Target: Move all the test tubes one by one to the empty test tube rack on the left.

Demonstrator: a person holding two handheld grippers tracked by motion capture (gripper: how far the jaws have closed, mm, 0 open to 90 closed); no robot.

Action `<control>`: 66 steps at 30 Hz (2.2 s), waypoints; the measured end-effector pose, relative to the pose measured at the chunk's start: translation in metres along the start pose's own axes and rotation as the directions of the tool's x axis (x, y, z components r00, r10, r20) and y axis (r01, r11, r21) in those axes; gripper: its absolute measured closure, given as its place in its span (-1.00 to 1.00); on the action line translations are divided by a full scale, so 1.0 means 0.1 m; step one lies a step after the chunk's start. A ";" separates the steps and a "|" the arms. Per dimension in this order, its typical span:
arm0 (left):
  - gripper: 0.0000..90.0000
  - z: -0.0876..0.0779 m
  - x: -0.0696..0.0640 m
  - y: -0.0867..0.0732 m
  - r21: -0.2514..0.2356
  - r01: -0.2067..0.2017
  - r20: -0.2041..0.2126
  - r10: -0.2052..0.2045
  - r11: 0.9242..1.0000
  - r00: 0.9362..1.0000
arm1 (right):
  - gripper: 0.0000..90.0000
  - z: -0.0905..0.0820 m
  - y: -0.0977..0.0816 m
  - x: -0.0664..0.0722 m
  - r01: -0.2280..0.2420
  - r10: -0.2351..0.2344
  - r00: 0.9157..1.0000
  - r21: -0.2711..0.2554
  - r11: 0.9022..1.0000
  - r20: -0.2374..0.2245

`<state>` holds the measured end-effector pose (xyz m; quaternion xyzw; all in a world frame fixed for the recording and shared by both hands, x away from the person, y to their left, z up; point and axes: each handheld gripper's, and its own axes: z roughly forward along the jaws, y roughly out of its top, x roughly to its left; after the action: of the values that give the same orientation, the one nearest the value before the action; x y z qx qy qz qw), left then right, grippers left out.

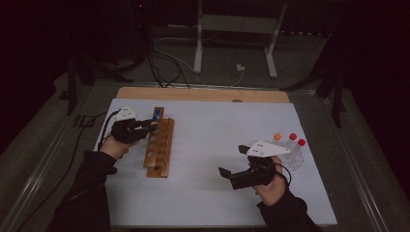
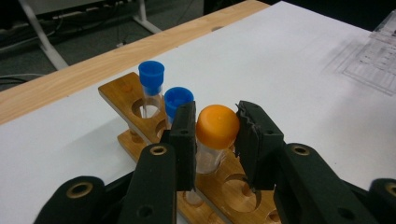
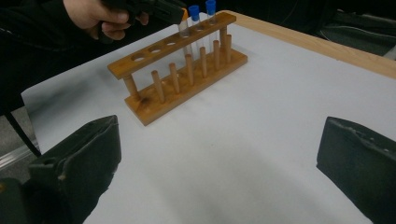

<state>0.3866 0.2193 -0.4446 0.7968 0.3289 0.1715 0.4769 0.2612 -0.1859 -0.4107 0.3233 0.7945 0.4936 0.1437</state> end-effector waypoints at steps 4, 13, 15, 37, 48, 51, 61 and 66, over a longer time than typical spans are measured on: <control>0.42 -0.09 -0.04 0.01 -0.024 -0.007 -0.013 0.007 1.000 1.000 | -1.00 -0.03 0.01 -0.02 -0.003 0.003 1.000 -0.009 1.000 0.003; -0.04 -0.30 -0.20 0.08 -0.069 -0.008 0.008 0.009 0.998 1.000 | -1.00 -0.15 0.08 -0.09 0.013 -0.012 1.000 -0.039 0.999 0.023; -0.20 -0.32 -0.27 0.09 -0.070 -0.011 0.013 0.012 0.998 1.000 | -1.00 -0.18 0.09 -0.11 0.027 -0.025 0.999 -0.041 0.999 0.036; -0.95 -0.31 -0.88 0.03 -0.062 -0.046 0.188 0.057 0.997 0.980 | -1.00 -0.55 -0.20 -0.57 -0.081 0.098 0.950 -0.070 0.994 0.297; -0.95 -0.30 -0.96 0.03 -0.065 -0.062 0.207 0.074 0.996 0.976 | -0.79 -0.55 -0.47 -0.85 -0.174 0.171 0.905 -0.029 0.984 0.390; -0.95 -0.30 -0.96 0.03 -0.070 -0.057 0.214 0.071 0.996 0.974 | -0.63 -0.53 -0.50 -0.91 -0.196 0.189 0.888 -0.028 0.980 0.419; -0.95 -0.28 -0.97 0.02 -0.063 -0.061 0.218 0.074 0.996 0.973 | -0.10 -0.41 -0.56 -1.08 -0.245 0.211 0.857 0.012 0.969 0.470; -0.95 -0.28 -0.96 0.02 -0.061 -0.060 0.218 0.072 0.996 0.973 | 0.10 -0.35 -0.56 -1.18 -0.266 0.220 0.852 0.031 0.964 0.475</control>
<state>0.3012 0.1705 -0.4253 0.8082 0.2426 0.1070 0.5258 0.3096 -0.3041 -0.4538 0.5369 0.7117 0.3766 0.2519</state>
